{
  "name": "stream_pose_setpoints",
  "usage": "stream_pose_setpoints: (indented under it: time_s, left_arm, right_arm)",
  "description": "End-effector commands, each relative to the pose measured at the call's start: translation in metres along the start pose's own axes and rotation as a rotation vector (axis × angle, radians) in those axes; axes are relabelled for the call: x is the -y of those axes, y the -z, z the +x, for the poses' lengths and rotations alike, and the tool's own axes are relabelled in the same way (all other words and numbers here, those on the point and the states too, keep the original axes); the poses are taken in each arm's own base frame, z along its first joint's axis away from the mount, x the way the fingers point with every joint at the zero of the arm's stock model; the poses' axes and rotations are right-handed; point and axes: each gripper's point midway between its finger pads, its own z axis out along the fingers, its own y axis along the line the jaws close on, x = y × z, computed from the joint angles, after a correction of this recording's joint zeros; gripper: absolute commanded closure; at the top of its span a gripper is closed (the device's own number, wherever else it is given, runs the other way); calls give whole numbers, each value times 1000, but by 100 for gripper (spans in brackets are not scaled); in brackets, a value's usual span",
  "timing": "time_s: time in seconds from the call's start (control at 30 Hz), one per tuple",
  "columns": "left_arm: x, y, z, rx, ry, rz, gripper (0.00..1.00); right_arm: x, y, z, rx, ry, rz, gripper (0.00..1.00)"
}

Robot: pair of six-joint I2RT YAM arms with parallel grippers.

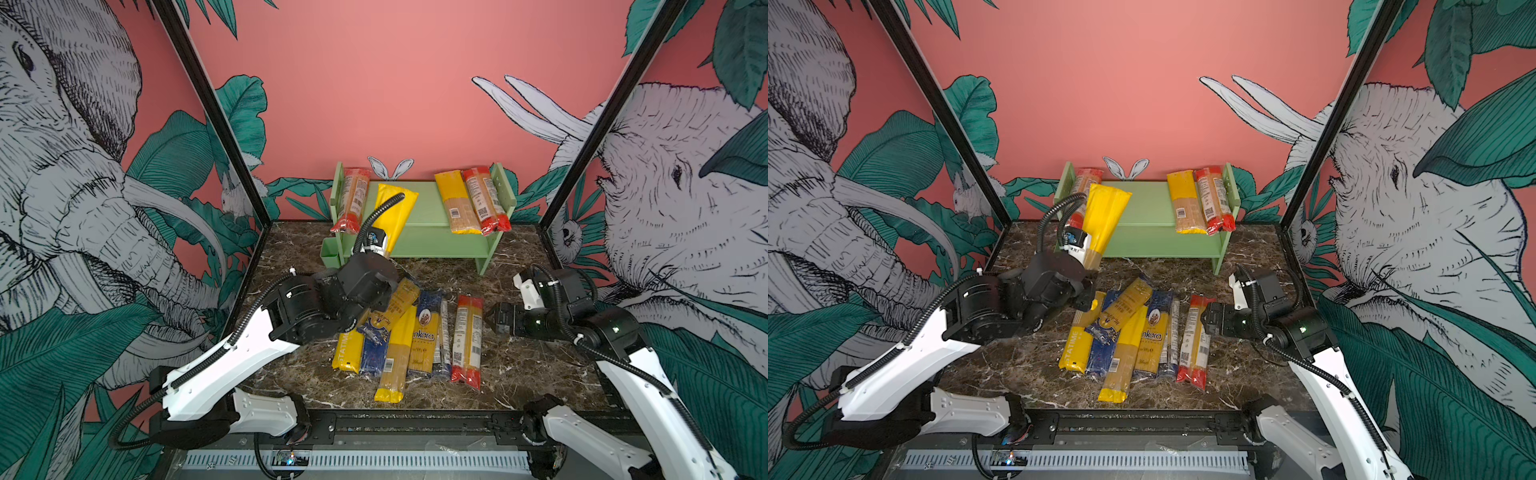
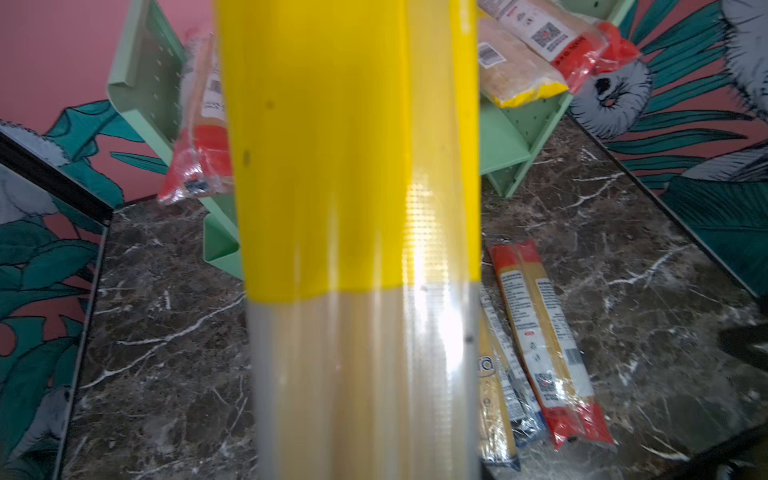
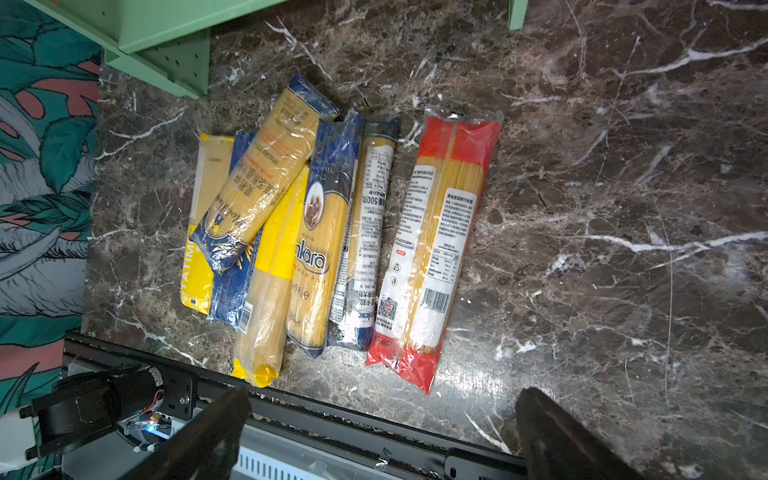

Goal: Place and organize the pasta boxes and bags onto the shelf
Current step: 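Lift the yellow pack with the left gripper toward the shelf's upper tier, then stand the yellow pack on the upper tier while the right gripper nears the shelf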

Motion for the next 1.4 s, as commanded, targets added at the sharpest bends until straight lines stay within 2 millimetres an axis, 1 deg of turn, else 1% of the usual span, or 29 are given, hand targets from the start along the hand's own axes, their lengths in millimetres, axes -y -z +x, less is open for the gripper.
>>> stream_pose_setpoints:
  time_s: [0.0,0.1,0.23,0.33,0.37,0.4,0.43,0.57,0.7,0.87,0.97,1.07,1.2,1.37]
  left_arm:
    - [-17,5,-50,119,11,-18,100]
    - [-25,-7,-75,134,14,-23,100]
    - [-36,-34,-101,136,26,-30,100]
    - [-41,-58,-114,133,43,-31,100]
    - [-40,-64,-117,133,48,-19,100]
    - [-48,-75,-121,131,69,-29,100]
    - [-49,-83,-124,129,79,-24,100]
    - [-53,-109,-141,143,101,-16,100]
    - [-65,-133,-155,153,131,-11,100]
    - [-81,-160,-163,152,187,13,100]
    - [-82,-172,-162,143,221,38,100]
    - [-84,-179,-161,136,245,42,100]
    - [-77,-190,-159,125,284,86,100]
    - [-69,-202,-154,103,337,125,100]
  right_arm:
    - [-12,11,-17,58,-2,-39,1]
    - [-21,21,-28,83,4,-64,1]
    - [-36,35,-49,129,18,-96,1]
    - [-46,41,-66,152,34,-112,1]
    - [-49,43,-71,159,41,-117,1]
    - [-54,45,-78,167,47,-126,1]
    - [-58,46,-84,174,50,-133,1]
    - [-74,47,-109,197,64,-165,1]
    - [-93,51,-137,234,77,-204,1]
    - [-112,48,-164,262,101,-227,1]
    - [-120,42,-174,261,108,-228,1]
    - [-128,36,-182,256,116,-228,1]
    - [-137,29,-190,247,130,-222,1]
    - [-141,23,-194,235,140,-206,1]
